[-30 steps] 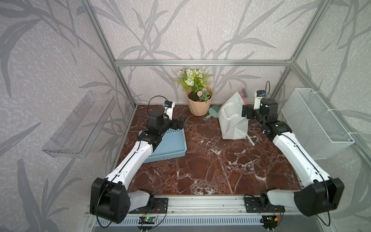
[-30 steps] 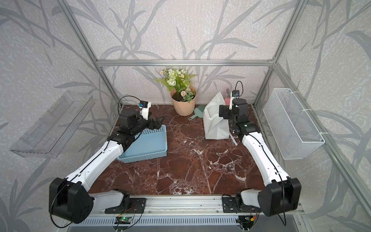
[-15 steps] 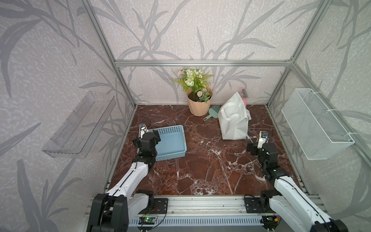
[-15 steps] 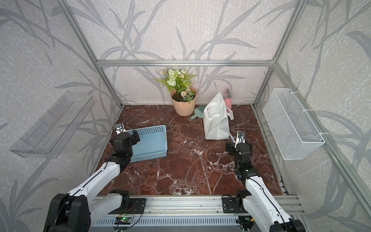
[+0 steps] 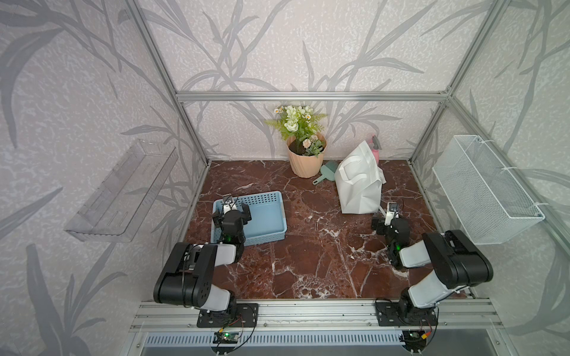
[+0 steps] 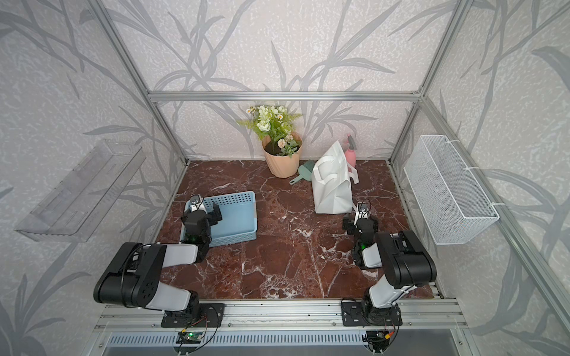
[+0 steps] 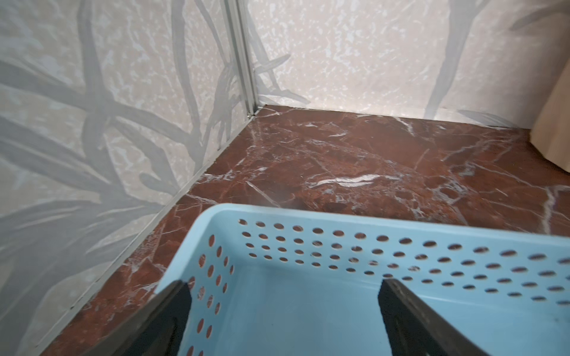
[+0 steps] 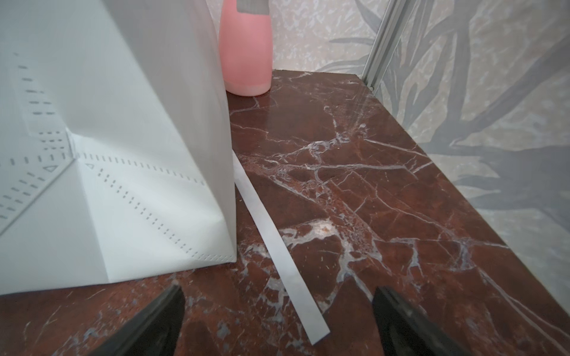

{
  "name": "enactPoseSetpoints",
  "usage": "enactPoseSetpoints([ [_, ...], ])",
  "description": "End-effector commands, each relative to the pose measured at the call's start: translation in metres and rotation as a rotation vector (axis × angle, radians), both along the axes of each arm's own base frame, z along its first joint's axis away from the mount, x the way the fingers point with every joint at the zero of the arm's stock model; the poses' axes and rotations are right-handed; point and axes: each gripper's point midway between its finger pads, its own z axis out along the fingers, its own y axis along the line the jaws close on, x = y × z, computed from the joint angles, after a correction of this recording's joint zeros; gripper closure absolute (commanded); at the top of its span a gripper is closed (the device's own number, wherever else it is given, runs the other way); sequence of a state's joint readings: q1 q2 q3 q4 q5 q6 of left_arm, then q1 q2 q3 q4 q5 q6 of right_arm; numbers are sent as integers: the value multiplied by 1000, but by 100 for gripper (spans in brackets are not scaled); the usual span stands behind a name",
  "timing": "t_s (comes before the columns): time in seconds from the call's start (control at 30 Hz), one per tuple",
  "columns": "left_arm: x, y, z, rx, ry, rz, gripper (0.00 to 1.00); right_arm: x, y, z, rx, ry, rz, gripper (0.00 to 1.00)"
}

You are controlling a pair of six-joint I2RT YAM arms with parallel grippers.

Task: Place the ice pack in the delivery bag
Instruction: Reset both arms

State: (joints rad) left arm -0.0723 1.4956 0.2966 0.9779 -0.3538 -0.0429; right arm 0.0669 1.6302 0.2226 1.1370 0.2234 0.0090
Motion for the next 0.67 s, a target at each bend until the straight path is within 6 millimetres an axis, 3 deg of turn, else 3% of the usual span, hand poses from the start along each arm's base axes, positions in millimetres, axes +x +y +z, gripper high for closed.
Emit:
enactPoseSetpoints([
  [0.0,8,-18,27,-6,-144,-152,0,15,13,40,45,-157,103,1],
  [0.23,7,-20,26,-6,-148,-163,0,30,-18,34,52,-64,-90,1],
  [0.47,7,-20,26,-5,-145,-163,0,31,2,34,43,-68,26,1],
  [0.63,7,-20,26,-5,-146,-164,0,33,3,32,49,-52,36,1],
])
